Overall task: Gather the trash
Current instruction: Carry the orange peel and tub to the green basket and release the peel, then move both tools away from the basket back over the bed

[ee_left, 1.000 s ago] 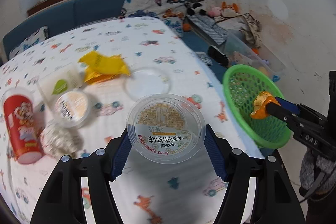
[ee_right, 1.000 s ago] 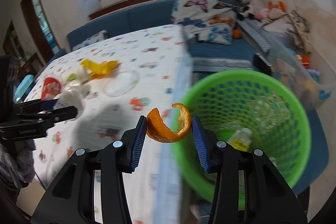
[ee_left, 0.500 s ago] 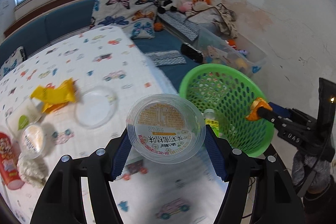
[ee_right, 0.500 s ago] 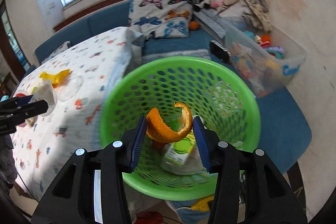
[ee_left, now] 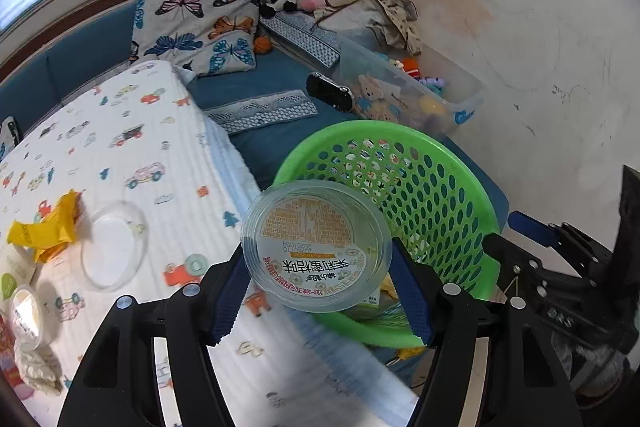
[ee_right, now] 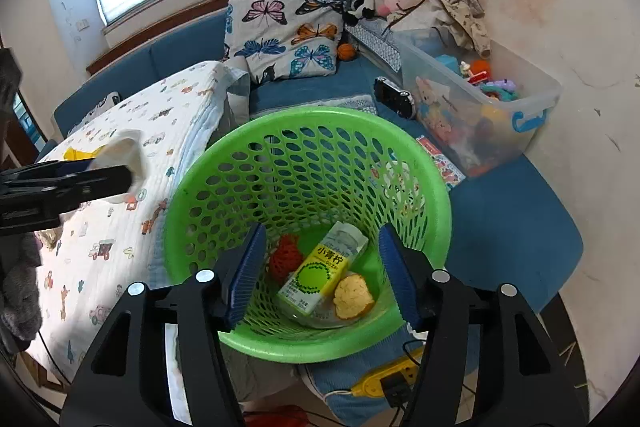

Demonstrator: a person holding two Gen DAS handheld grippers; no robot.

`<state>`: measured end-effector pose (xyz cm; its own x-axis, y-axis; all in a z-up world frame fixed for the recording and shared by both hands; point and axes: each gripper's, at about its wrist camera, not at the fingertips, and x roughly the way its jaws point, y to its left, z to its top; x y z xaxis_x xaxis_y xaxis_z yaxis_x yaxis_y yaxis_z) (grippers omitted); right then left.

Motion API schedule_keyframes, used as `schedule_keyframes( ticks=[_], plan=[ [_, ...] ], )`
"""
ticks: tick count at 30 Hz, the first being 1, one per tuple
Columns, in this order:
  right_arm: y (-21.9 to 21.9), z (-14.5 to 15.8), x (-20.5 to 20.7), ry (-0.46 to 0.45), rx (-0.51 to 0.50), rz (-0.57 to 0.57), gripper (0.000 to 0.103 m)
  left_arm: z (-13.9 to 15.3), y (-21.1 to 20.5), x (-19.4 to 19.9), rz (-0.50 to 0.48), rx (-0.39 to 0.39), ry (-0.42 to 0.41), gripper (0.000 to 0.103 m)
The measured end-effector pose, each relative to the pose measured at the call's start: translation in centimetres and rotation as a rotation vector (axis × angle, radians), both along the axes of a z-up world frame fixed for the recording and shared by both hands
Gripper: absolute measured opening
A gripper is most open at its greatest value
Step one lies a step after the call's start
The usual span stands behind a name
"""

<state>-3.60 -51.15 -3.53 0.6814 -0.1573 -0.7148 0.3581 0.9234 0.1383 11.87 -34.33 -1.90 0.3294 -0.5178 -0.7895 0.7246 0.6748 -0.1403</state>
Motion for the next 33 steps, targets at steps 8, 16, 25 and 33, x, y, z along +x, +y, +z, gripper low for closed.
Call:
schedule_keyframes(
  ticks=[8, 16, 25, 33],
  plan=[
    [0.1, 0.0, -0.8, -0.012, 0.017, -0.001, 0.064, -1.5, -2.6, -0.3, -0.035, 0.031, 0.017, 0.066],
    [-0.1, -0.2, -1.2, -0.014, 0.034, -0.013, 0.064, -1.9, -3.3, -0.7, -0.050, 0.029, 0.026, 0.077],
    [1.6, 0.9, -1.5, -0.039, 0.033, 0.022, 0.064, -0.5, 0.4, -1.5, -0.011, 0.008, 0.002, 0.077],
    [5.0, 2.2, -0.1, -0.060, 0.011, 0.112, 0.068, 0.2, 7.2, -1.5, 0.131, 0.020, -0.045, 0.077]
  ],
)
